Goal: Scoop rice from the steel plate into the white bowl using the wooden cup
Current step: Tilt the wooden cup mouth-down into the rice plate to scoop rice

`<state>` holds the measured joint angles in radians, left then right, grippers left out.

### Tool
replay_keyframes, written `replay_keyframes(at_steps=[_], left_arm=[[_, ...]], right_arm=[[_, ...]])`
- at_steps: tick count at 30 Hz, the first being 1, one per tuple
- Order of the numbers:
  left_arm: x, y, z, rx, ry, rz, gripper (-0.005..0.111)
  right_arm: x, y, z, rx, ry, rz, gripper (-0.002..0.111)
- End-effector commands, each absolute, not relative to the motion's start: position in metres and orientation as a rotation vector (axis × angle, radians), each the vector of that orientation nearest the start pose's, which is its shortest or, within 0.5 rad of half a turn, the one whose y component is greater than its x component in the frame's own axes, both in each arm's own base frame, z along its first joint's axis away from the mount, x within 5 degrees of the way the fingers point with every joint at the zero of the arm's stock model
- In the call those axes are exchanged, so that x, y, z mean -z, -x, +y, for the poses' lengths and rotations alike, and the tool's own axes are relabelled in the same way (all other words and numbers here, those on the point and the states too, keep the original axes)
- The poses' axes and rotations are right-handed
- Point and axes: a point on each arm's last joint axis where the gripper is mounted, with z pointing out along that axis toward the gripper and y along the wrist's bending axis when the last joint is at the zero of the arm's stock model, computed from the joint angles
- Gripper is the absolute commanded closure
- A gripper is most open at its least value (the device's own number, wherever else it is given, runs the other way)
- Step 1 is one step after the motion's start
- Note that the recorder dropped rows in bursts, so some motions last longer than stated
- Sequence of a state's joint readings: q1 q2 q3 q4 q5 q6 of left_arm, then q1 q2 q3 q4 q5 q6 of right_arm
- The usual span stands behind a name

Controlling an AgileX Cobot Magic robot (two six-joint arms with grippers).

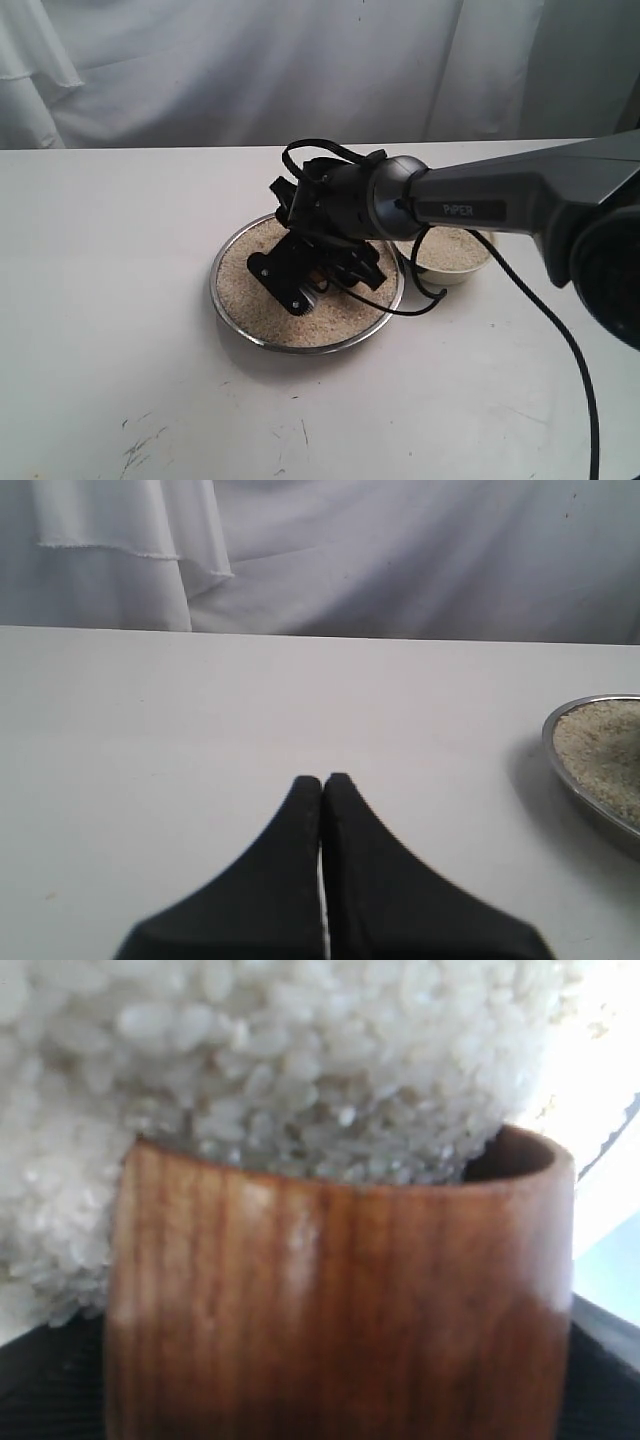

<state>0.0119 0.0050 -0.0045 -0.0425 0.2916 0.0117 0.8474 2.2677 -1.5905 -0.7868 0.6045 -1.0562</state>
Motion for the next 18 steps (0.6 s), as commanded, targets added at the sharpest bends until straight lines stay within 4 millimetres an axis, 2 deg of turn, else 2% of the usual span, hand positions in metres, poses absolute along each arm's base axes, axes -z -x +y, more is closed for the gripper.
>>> replay_keyframes(at_steps=[1,18], left_arm=[[-0.1874,-0.0547,-0.0005,0.027,0.03,1.768,0.107],[-0.1874,-0.0547,-0.0005,0.027,0.03,1.768,0.107]], right_arm=[[-0.1255,-0.3396,0.3323,0.78,2.554,0.906,0.108],[-0.124,-0.3358,0.3335,0.691,2.532,0.991,0.108]])
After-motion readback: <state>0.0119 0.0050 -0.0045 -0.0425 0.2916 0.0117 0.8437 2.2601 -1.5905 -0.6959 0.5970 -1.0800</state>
